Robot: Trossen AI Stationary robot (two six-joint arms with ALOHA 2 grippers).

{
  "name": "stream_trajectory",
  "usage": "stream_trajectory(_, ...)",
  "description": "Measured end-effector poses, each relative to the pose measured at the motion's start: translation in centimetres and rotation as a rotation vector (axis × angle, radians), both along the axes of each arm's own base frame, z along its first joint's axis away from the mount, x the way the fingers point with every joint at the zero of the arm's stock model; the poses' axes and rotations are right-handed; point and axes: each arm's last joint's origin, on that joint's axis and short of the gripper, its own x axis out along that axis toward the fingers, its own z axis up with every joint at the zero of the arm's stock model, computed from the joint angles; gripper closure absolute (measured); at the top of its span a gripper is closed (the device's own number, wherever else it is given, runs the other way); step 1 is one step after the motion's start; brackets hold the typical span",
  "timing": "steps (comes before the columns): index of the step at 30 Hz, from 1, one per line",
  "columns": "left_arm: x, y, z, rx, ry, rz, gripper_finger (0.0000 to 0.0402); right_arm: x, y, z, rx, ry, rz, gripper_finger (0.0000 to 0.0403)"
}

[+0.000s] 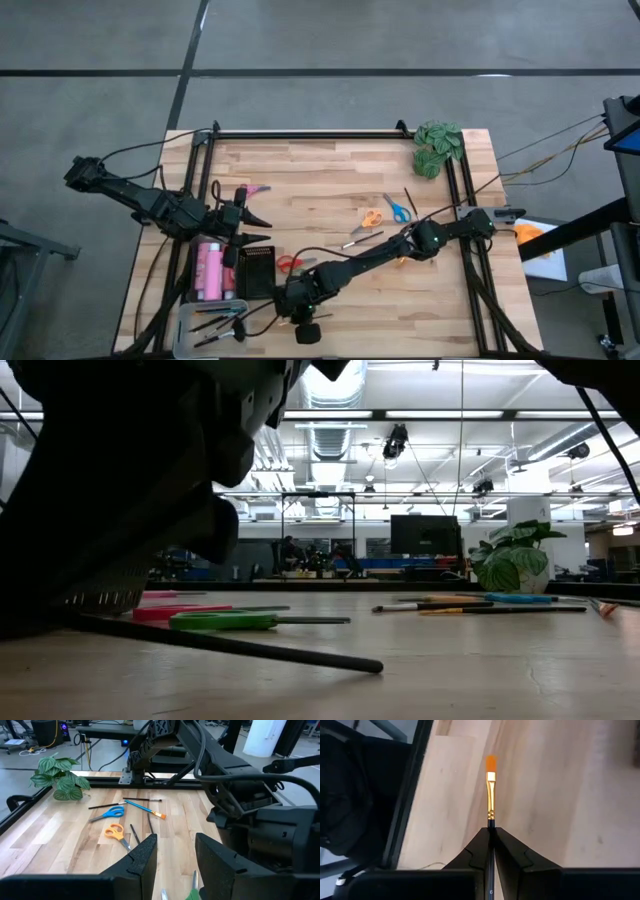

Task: Pick & Place Paint Supplies
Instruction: Put the gold paint brush into the transparent bin

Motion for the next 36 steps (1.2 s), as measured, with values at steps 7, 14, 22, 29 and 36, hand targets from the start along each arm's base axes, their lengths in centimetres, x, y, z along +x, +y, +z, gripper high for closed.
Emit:
stream_trajectory(7,0.00,0.00,0.00,0.000,0.000,0.000,0.0268,0.18,-0.19,-0.75,0.065,0.003,0.008,0.0384)
stream_trajectory(14,-0.01,0.00,-0.02,0.001,0.002,0.000,0.0268,0.43,-0.24,-0.33,0.049,-0.049,0.050,0.0384)
stream_trajectory(22,-0.01,0.00,-0.02,0.001,0.002,0.000,0.0268,0.40,-0.24,-0.35,0.061,-0.031,0.030,0.0384)
stream_trajectory(29,-0.01,0.00,-0.02,0.001,0.002,0.000,0.0268,0.40,-0.24,-0.35,0.058,-0.033,0.033,0.0384)
stream_trajectory(36,-0.01,0.00,-0.02,0.001,0.002,0.000,0.0268,0.41,-0.25,-0.35,0.056,-0.035,0.033,0.0383)
